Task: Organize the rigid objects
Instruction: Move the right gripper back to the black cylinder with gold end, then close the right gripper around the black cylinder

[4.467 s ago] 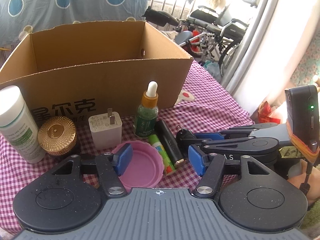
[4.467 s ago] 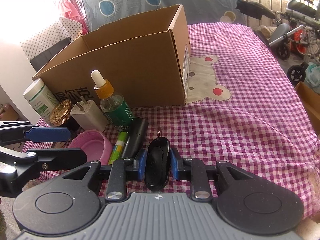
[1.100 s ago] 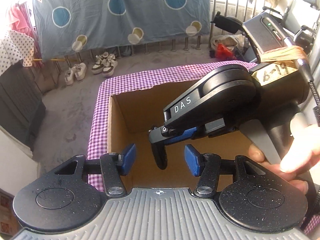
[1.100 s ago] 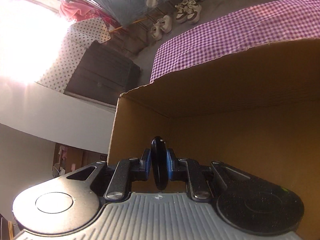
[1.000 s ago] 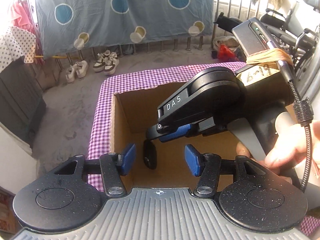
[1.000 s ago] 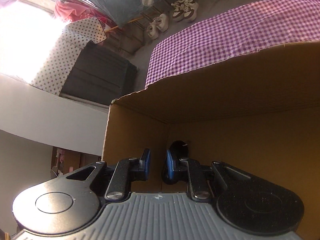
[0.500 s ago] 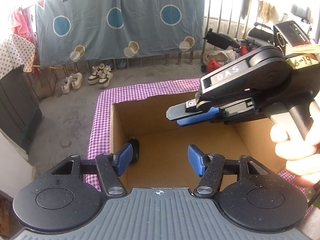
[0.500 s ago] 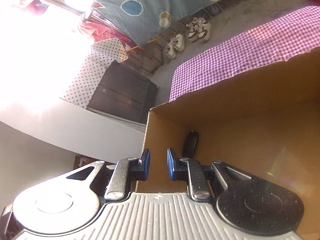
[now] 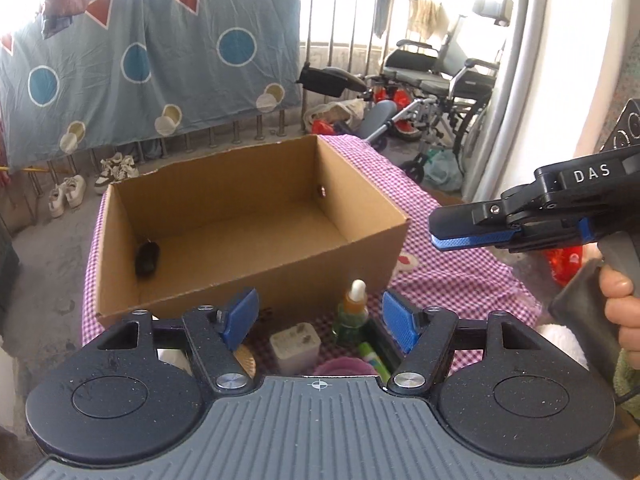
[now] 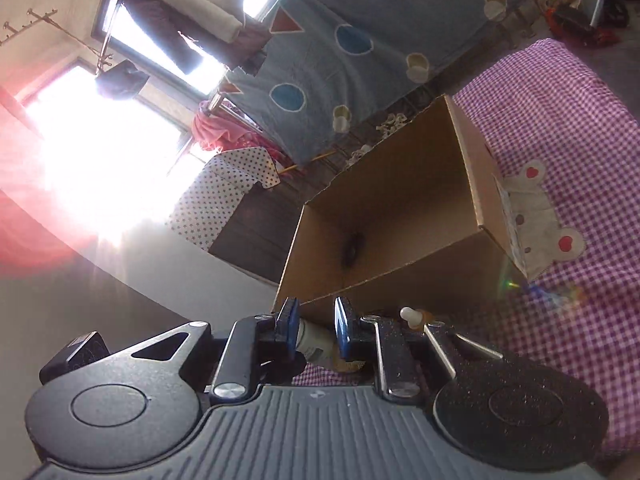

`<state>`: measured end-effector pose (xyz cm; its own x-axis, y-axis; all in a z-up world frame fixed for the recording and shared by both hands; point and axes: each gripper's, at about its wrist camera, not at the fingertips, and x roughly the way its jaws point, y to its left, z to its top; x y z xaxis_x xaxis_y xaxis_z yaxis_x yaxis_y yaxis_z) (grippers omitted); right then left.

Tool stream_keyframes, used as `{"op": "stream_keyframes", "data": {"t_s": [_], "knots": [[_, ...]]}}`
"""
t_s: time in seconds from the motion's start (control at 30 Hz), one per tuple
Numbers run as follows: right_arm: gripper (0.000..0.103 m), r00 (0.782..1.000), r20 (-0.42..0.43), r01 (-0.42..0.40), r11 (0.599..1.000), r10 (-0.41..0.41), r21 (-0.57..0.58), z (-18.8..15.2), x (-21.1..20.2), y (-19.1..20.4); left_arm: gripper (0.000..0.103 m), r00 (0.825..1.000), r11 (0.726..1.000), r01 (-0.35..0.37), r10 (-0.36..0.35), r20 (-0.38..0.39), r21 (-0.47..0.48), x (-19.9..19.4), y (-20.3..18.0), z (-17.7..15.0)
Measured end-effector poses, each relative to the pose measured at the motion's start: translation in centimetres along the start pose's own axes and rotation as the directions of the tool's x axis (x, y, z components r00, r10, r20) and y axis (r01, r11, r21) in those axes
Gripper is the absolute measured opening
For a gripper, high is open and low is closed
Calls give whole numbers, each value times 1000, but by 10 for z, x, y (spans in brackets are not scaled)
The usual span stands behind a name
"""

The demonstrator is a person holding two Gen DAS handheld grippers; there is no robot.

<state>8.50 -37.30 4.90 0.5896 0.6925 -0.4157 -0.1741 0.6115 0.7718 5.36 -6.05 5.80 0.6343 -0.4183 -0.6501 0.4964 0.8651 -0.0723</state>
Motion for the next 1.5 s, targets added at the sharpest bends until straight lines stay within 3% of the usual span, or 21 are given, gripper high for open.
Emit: {"op": "stream_keyframes", "data": {"t_s": [0.1, 0.23, 0.4, 0.63, 0.77, 1.0, 1.3, 1.5], "knots": [[21, 991, 0, 135, 991, -135, 0, -25, 10, -26, 69, 996, 997, 77, -76, -46, 18, 22, -23, -20], [21, 958, -49, 281, 958, -283, -48, -52, 23, -50, 66, 988, 993, 106, -98, -116, 58, 57, -54, -40], [21, 934, -129, 325, 942, -334, -87, -57, 55, -64, 55, 984, 993, 99, -88, -154, 66, 86, -66, -47], [22, 915, -162, 342, 924, -369, -174, -52, 84, -59, 46, 979, 992, 109, -97, -178, 63, 99, -68, -50], [22, 915, -162, 337, 922, -369, -193, -48, 91, -58, 46, 977, 992, 114, -102, -187, 56, 104, -67, -50], [22, 922, -150, 339, 932, -356, -130, -48, 81, -71, 46, 973, 991, 121, -107, -203, 59, 108, -66, -47], [22, 942, -143, 310, 950, -304, 24, -48, 53, -96, 46, 954, 985, 159, -135, -267, 73, 126, -79, -44], [22, 955, -146, 273, 958, -258, 89, -47, 42, -111, 44, 950, 983, 149, -113, -292, 104, 137, -88, -40]]}}
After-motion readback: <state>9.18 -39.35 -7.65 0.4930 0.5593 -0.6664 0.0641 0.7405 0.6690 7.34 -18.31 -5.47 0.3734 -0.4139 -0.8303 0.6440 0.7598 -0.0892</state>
